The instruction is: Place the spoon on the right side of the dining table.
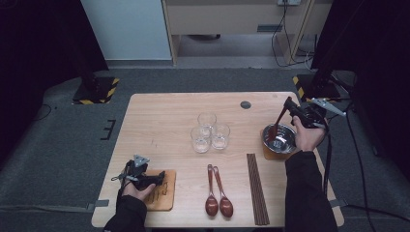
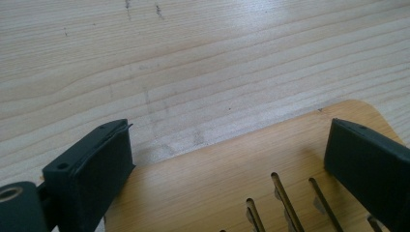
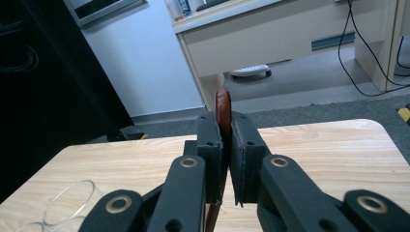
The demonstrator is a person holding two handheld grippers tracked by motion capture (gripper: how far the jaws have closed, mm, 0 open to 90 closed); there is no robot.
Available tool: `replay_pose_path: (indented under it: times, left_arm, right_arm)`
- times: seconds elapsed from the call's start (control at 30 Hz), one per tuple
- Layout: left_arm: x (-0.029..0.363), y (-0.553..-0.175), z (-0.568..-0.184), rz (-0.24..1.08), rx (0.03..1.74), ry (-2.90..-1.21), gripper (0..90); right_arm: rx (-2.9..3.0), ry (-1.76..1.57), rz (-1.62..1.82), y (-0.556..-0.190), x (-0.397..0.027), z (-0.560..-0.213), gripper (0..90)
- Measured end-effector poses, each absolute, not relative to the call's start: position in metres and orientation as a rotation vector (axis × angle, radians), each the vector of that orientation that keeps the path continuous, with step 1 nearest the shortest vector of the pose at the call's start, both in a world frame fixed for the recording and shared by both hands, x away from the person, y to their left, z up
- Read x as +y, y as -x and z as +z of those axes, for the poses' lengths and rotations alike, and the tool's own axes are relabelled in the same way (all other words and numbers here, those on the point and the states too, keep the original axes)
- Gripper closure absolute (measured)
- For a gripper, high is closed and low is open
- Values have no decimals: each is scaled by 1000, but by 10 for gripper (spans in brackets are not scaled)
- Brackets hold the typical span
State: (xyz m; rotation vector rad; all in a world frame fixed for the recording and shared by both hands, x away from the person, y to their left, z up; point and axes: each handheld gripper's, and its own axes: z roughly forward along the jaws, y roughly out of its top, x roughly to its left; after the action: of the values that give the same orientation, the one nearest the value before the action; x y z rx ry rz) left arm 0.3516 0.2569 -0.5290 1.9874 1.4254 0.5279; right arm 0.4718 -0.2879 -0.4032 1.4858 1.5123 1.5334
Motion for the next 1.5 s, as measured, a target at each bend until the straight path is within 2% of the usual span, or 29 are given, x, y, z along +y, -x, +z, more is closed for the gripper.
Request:
replay_pose_path:
  times: [1.07, 1.5]
  left_arm:
    - [257, -352, -529, 527, 1425, -1988, 20]
    - [257, -352, -529, 527, 1425, -1988, 19]
  right_arm:
    - [1590, -1552, 1405, -485, -291, -427, 830]
    - [1646, -1577, 1383, -485, -292, -430, 767]
